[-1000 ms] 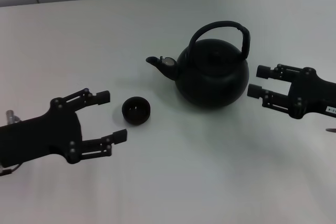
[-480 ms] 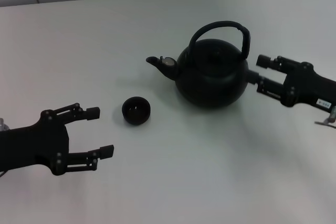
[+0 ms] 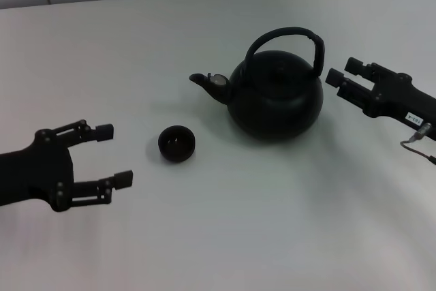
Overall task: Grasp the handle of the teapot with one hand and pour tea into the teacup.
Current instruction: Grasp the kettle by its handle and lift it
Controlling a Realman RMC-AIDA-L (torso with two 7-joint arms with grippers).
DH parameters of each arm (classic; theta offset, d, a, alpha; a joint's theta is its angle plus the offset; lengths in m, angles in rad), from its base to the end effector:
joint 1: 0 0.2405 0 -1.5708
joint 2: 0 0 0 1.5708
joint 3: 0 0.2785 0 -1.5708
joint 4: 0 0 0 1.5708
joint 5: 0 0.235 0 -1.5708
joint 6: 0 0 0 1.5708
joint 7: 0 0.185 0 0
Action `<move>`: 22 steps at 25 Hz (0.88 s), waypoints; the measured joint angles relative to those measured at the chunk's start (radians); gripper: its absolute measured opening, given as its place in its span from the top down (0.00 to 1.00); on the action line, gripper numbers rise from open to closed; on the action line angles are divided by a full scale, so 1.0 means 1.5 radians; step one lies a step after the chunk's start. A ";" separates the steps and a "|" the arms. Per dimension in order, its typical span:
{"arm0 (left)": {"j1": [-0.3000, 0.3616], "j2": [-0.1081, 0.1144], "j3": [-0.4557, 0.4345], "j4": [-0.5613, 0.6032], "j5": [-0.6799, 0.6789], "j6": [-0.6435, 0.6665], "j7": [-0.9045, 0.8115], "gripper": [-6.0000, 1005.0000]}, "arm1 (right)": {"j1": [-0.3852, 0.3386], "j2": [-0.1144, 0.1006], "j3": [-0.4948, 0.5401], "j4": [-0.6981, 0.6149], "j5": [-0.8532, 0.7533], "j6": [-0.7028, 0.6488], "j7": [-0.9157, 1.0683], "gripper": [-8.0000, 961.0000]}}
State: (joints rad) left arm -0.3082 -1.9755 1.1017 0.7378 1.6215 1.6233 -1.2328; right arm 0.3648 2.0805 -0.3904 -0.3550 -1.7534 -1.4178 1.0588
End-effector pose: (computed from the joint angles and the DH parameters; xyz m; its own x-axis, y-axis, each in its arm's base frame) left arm -0.2938 0.3164 -0.0285 0.8326 0.1941 0.5187 0.2972 -0.9469 -0.1226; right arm 0.3645 0.3418 -0.0324 0.5480 -0.2738 -0.7904 -0.7575 -0.5632 -0.3301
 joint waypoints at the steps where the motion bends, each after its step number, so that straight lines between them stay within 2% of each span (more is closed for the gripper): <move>1: 0.000 -0.001 -0.006 0.000 0.000 0.001 0.000 0.13 | 0.003 0.000 0.000 0.004 0.001 0.005 0.000 0.41; 10: -0.005 0.005 -0.021 0.007 0.002 0.016 0.000 0.13 | 0.037 0.002 0.000 0.036 0.013 0.051 -0.001 0.41; 22: -0.005 0.006 -0.024 0.019 0.008 0.015 0.003 0.13 | 0.079 0.002 0.001 0.075 0.039 0.114 -0.017 0.42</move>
State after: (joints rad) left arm -0.3152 -1.9661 1.0653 0.7657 1.6337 1.6465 -1.2287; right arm 0.4835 2.0834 -0.3896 -0.2421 -1.6946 -1.2461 1.0338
